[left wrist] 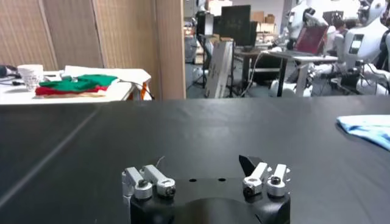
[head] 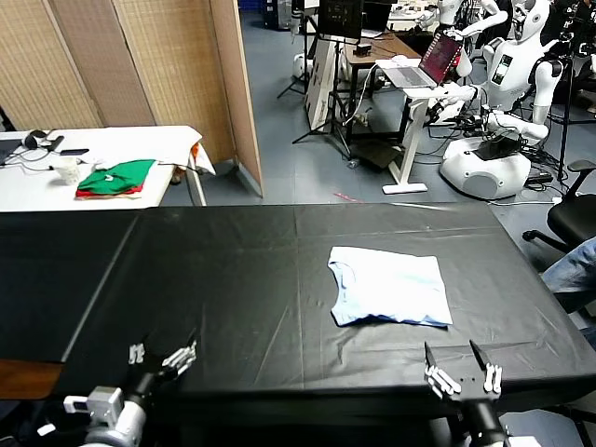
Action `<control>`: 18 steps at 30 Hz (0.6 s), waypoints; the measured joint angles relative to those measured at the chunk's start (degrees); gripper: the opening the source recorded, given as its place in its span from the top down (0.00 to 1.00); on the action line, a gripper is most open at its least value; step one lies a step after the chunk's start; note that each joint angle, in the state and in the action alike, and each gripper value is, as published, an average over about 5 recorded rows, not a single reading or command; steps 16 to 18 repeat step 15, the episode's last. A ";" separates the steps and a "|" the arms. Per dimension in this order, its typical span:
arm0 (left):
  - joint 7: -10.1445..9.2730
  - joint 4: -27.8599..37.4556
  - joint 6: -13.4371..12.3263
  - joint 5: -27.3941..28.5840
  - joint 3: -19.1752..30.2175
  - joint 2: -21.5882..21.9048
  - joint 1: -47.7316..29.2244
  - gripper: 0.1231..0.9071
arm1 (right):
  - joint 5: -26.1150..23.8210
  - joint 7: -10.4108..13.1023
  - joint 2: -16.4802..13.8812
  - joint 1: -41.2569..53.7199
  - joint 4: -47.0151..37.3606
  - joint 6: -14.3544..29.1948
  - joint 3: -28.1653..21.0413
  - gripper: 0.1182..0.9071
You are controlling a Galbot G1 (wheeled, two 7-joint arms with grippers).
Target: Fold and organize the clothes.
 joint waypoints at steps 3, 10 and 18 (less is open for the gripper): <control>-0.07 -0.75 0.92 0.02 -0.65 0.49 1.56 0.00 | -0.53 0.77 0.57 -2.39 0.91 0.08 -0.36 0.00; -0.04 -2.01 1.92 -0.73 -1.91 1.28 4.16 0.00 | -1.40 1.89 1.13 -5.33 2.00 -0.17 -0.88 0.00; 0.02 -2.18 2.19 -0.79 -2.07 1.41 4.81 0.00 | -1.40 1.87 1.15 -5.83 2.11 -0.18 -0.93 0.00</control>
